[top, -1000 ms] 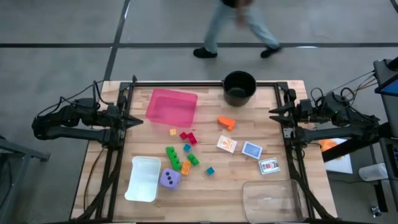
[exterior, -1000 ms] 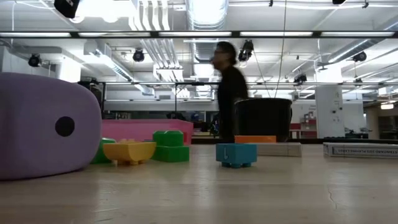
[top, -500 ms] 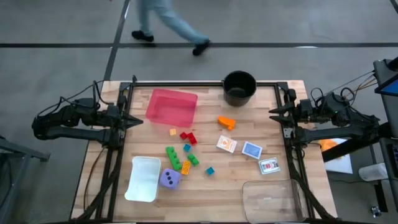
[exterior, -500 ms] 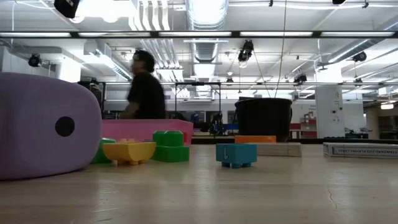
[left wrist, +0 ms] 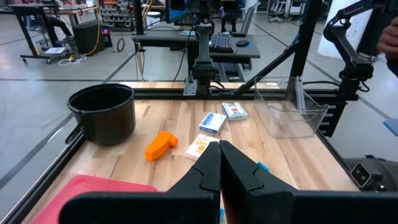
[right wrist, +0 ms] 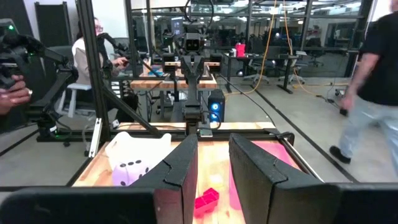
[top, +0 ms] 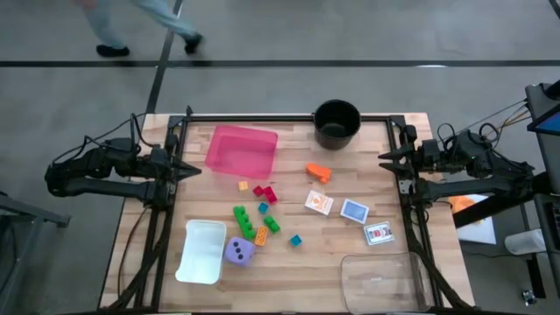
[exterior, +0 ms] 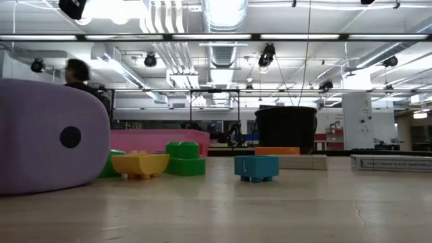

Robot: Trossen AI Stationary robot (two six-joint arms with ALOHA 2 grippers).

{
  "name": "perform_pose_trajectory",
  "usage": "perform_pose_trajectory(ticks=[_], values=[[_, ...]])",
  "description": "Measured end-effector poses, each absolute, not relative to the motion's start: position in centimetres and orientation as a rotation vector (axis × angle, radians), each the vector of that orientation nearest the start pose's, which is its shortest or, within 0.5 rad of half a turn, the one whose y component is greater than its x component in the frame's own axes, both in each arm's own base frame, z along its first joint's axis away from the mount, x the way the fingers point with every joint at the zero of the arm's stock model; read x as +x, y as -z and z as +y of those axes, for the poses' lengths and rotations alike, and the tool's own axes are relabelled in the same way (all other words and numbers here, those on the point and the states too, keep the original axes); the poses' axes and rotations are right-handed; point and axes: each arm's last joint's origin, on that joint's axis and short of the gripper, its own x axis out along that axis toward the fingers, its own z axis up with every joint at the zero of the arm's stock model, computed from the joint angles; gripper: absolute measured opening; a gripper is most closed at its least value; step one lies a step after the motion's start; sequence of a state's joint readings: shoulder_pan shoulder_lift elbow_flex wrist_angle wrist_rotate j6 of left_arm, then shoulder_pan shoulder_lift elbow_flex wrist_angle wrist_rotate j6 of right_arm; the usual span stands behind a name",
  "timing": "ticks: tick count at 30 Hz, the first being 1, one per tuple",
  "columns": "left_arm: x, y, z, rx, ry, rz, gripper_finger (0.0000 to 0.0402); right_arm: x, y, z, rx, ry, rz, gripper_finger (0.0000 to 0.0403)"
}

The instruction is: Pick & Place Toys

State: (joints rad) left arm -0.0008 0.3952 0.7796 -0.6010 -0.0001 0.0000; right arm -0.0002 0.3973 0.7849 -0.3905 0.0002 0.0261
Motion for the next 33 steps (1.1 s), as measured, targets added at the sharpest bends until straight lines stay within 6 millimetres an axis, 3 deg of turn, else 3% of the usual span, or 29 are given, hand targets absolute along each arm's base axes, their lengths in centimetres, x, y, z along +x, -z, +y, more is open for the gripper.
perform_pose_trajectory(ticks=[8, 33], values=[[7.58, -33.36, 0.01, 0.001, -0.006, 0.198, 0.0002, 7.93, -36.12, 0.0, 0.026, -0.001, -0.073, 0.0096], [7.53, -33.17, 0.01, 0.0, -0.006, 0.219, 0.0002, 8.15, -36.12, 0.0, 0.026, -0.001, -0.07, 0.0096]])
